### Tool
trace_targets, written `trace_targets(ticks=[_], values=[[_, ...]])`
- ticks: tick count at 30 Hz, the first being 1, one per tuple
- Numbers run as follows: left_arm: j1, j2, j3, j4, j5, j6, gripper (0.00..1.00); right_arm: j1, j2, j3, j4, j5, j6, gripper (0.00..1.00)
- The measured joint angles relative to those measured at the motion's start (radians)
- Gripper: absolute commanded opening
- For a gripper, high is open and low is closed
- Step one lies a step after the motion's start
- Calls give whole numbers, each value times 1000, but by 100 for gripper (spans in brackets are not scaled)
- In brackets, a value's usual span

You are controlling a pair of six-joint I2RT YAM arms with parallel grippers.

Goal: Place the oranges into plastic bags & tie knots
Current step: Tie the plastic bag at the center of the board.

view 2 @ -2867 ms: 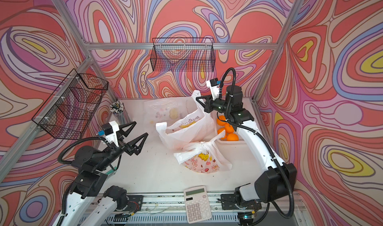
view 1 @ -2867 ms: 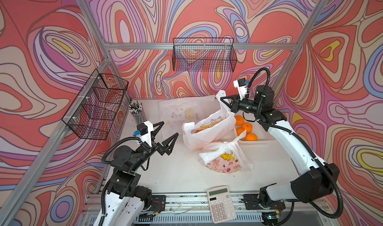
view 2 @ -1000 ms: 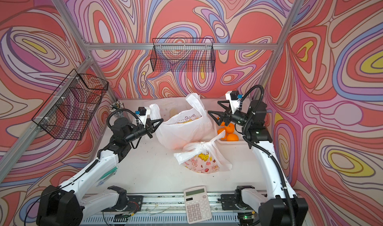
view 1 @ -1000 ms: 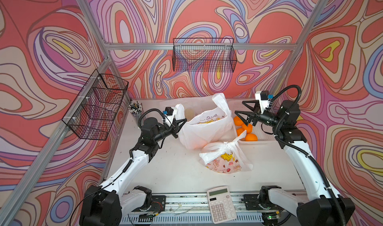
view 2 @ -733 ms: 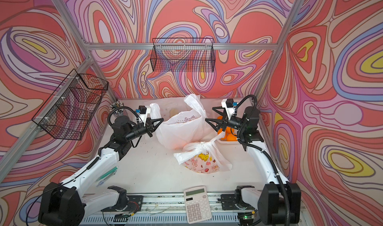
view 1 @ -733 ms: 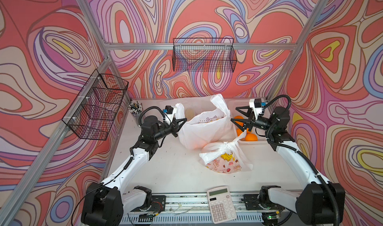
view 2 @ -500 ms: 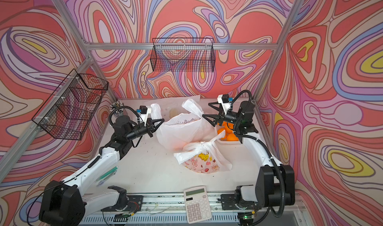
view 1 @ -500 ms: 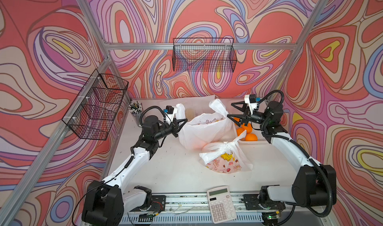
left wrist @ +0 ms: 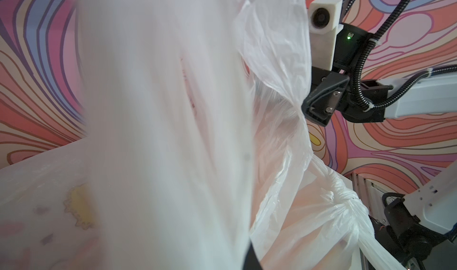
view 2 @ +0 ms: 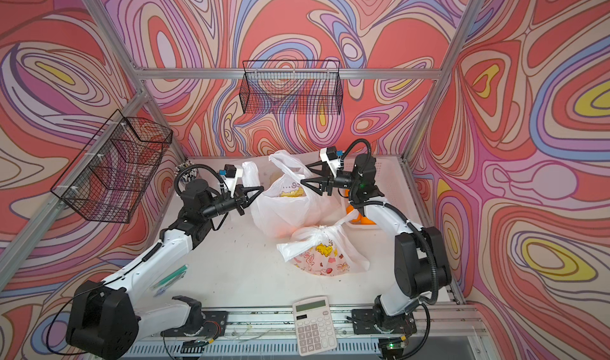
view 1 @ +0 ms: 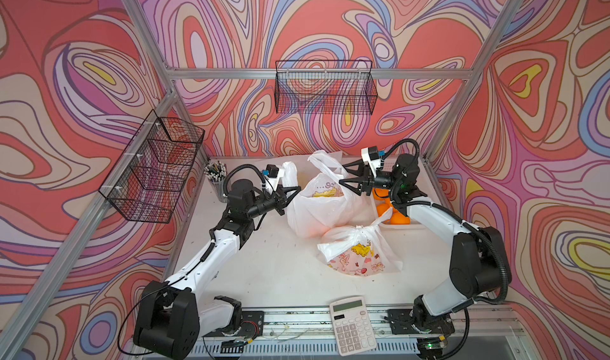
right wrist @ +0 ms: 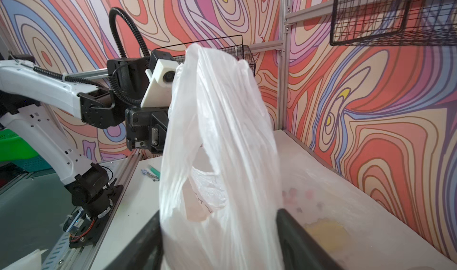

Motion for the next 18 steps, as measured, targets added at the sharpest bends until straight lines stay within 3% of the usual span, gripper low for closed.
trace_targets(ticks=[4,5,18], values=[[2,21,27,-19,24,19,0,4,11,2,59,-10,60,4],[2,24,35,-31,30,27,0,4,11,2,63,-11,61,0],[3,72,254,-457,120,279,0,3,-213,13,-473,22,-341,0]])
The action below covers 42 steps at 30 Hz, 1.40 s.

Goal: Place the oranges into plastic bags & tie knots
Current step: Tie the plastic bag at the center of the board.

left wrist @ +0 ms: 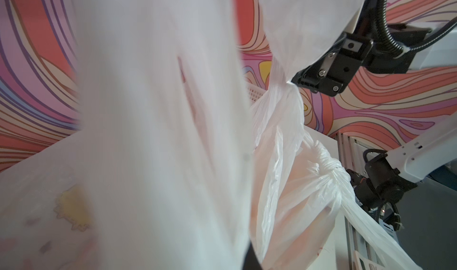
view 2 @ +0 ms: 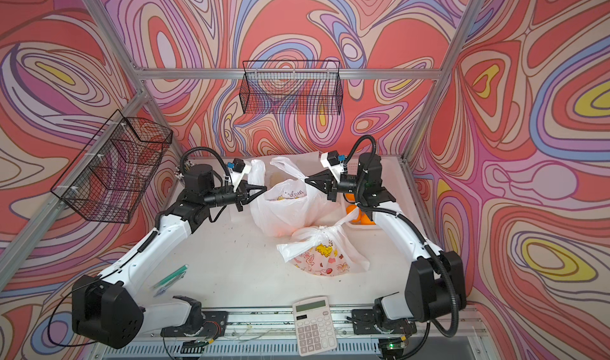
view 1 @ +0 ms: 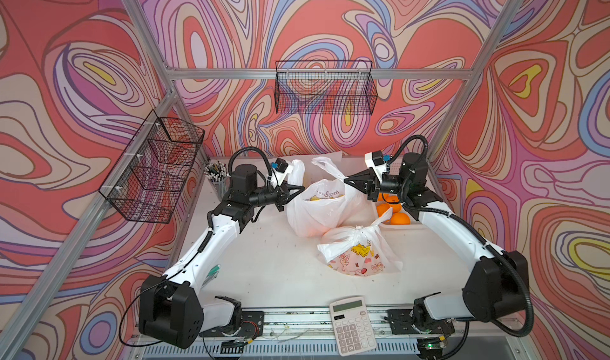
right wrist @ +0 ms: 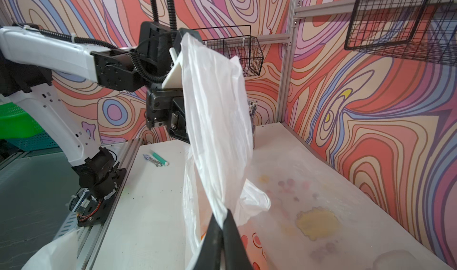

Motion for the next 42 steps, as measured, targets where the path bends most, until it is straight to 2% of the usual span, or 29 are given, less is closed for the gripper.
trace_targets(ticks=[11,19,31,42], values=[[-34,58,72,-236,110,158,0,8,-53,-34,-299,-98,-206,0],[-94,114,114,-257,144,200,24,49,-17,-42,-359,-126,-260,0],[-121,123,111,-202,184,199,49,55,68,-3,-401,-126,-294,0],[-152,123,111,-135,201,172,53,72,127,20,-389,-125,-280,0]])
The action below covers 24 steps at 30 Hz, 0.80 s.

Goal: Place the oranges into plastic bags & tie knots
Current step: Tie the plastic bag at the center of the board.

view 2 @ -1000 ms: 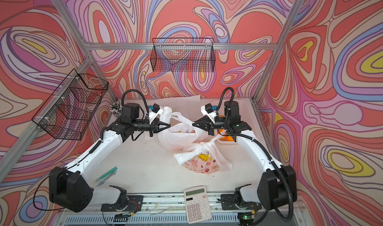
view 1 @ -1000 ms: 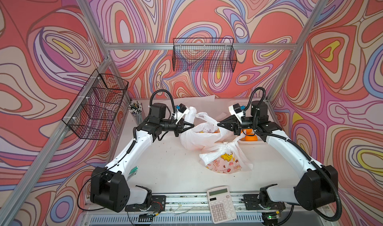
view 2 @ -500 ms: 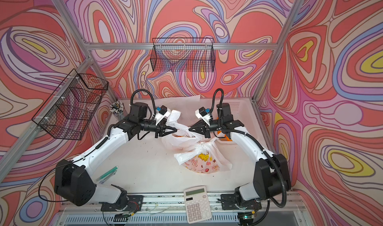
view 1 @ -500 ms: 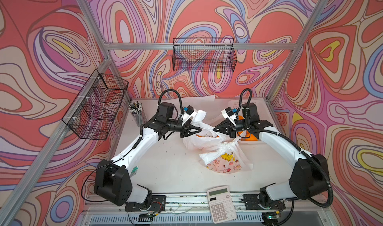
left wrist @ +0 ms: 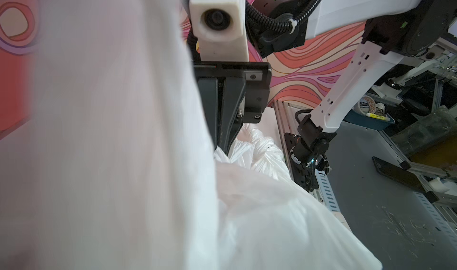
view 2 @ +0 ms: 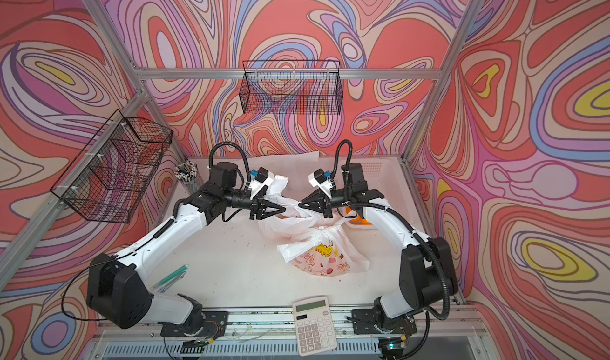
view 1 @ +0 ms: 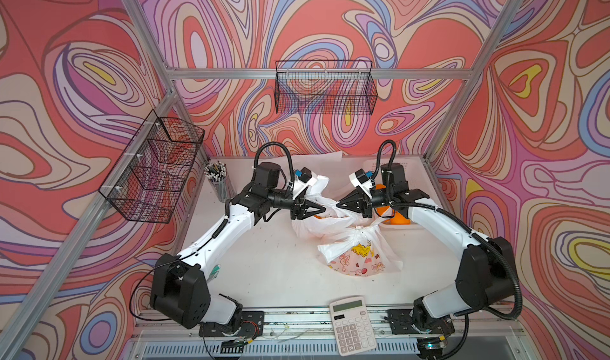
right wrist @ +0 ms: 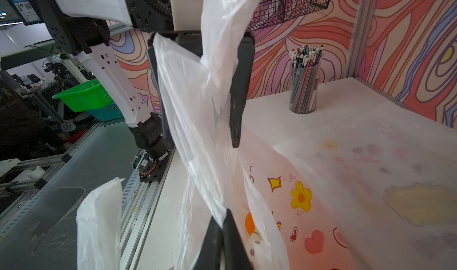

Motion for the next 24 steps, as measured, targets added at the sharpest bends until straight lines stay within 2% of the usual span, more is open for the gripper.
trace_targets(ticks=[4,9,12,15,18,24], values=[[-6,0,0,17,3,-11,50,10,22,22,1,6,9,0],[-7,0,0,30,-4,-26,23,14,28,27,1,16,15,1],[-7,0,0,28,-14,-24,11,14,28,27,-1,29,19,20],[-7,0,0,20,-25,-17,6,13,21,27,-14,48,21,40],[-7,0,0,13,-32,-12,4,3,-14,27,-18,62,37,61],[-7,0,0,8,-32,-9,6,-5,-88,26,184,69,217,78]])
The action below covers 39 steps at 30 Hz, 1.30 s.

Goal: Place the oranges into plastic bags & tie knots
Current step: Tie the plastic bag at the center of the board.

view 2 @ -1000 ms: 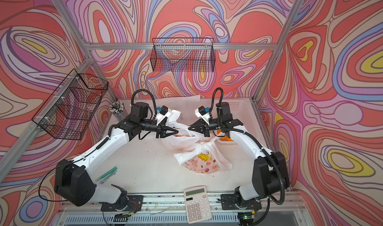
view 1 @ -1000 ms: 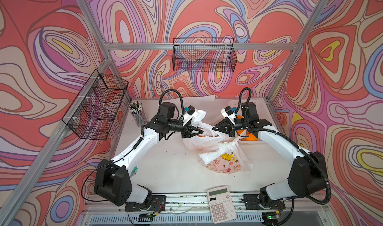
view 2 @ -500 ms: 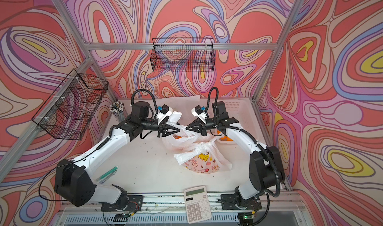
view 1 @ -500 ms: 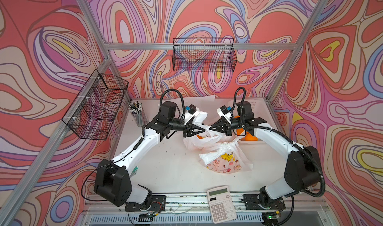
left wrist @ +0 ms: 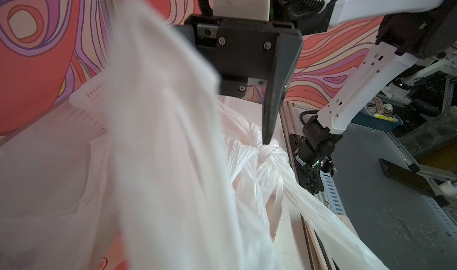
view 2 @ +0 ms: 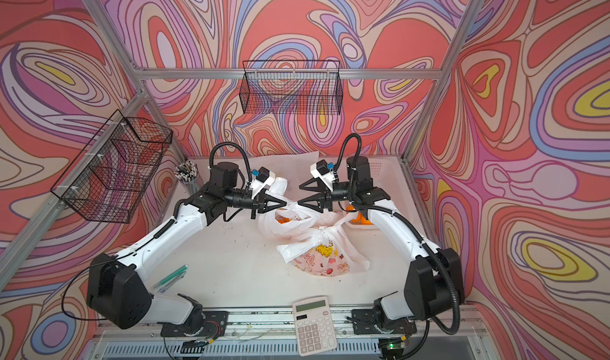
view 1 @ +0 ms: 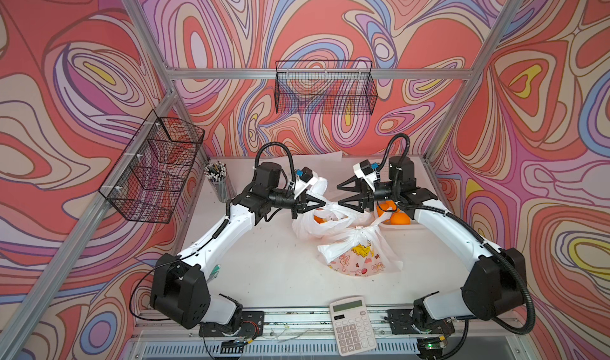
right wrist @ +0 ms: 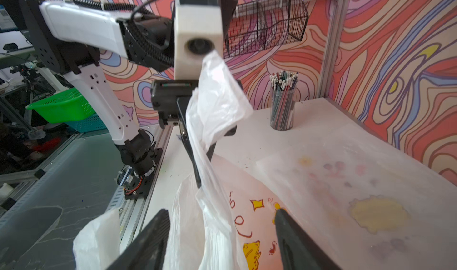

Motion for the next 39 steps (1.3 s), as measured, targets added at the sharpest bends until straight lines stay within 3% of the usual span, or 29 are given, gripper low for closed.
trace_targets(ticks=[5,10,13,18,26,39], values=[[0,0,0,0,0,4,7,48,29,30,161,0,129,82],[0,0,0,1,1,5,7,114,97,114,233,0,182,79],[0,0,-2,3,0,5,8,139,121,137,267,-2,198,56],[0,0,-9,11,0,5,15,153,144,149,264,-8,203,2],[0,0,-23,15,-12,6,20,150,144,212,118,31,102,0],[0,-2,-42,29,-43,6,3,107,83,186,43,81,52,0]])
